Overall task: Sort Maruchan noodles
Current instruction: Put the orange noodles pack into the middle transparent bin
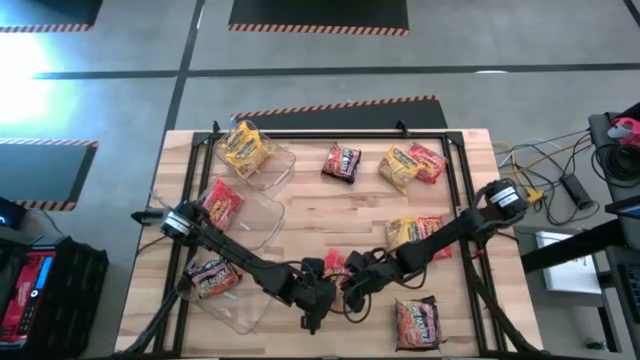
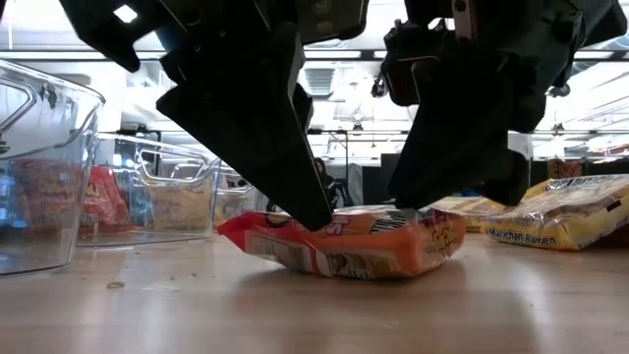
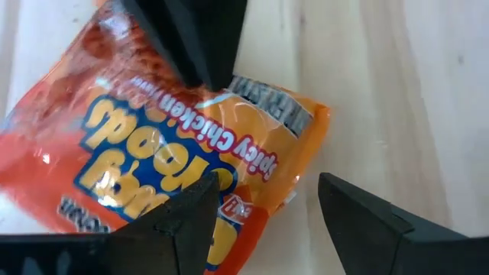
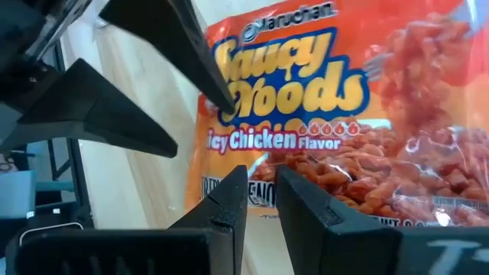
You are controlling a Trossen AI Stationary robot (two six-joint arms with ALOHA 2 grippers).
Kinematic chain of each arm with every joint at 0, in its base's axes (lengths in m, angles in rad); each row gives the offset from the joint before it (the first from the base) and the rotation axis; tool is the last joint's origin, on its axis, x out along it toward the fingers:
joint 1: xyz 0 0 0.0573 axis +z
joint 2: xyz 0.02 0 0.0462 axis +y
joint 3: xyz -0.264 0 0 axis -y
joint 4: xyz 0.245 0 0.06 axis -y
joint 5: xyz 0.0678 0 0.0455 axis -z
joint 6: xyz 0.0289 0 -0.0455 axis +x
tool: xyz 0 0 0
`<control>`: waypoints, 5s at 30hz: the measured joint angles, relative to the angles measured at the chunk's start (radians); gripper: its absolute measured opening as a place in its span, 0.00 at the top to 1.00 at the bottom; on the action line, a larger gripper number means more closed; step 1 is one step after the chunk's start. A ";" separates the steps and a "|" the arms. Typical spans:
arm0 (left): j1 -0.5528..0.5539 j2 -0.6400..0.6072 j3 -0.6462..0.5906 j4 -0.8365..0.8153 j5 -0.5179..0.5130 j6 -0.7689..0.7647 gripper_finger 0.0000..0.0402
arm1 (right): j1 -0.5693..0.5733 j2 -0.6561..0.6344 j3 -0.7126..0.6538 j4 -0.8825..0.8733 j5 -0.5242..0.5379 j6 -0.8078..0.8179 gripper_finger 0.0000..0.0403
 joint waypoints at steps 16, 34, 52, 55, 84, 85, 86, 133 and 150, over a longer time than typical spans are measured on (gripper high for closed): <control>0.011 -0.128 -0.001 -0.104 -0.178 -0.042 0.48 | 0.041 0.004 0.000 -0.049 0.070 0.016 0.84; 0.032 -0.143 -0.019 -0.119 -0.249 -0.249 0.48 | 0.098 0.005 -0.005 -0.107 0.156 0.042 0.84; 0.138 -0.235 -0.108 -0.007 -0.052 -0.288 0.48 | 0.100 0.008 -0.013 -0.153 0.180 0.026 0.84; 0.144 -0.257 -0.134 -0.004 -0.067 -0.291 0.48 | 0.100 0.008 -0.012 -0.152 0.182 0.020 0.84; 0.304 -0.600 -0.594 0.375 0.274 -0.373 0.48 | 0.007 -0.003 0.100 -0.156 0.073 -0.287 0.84; 0.304 -0.599 -0.586 0.375 0.275 -0.375 0.48 | -0.001 -0.003 0.112 -0.160 0.073 -0.302 0.84; 0.305 -0.595 -0.581 0.374 0.276 -0.378 0.48 | -0.009 -0.003 0.125 -0.173 0.072 -0.323 0.84; 0.386 -0.578 -0.555 0.348 0.339 -0.380 0.48 | -0.004 0.003 0.060 -0.289 0.189 -0.209 0.84; 0.384 -0.579 -0.409 0.107 0.282 -0.297 0.48 | -0.004 0.003 0.035 -0.271 0.203 -0.223 0.84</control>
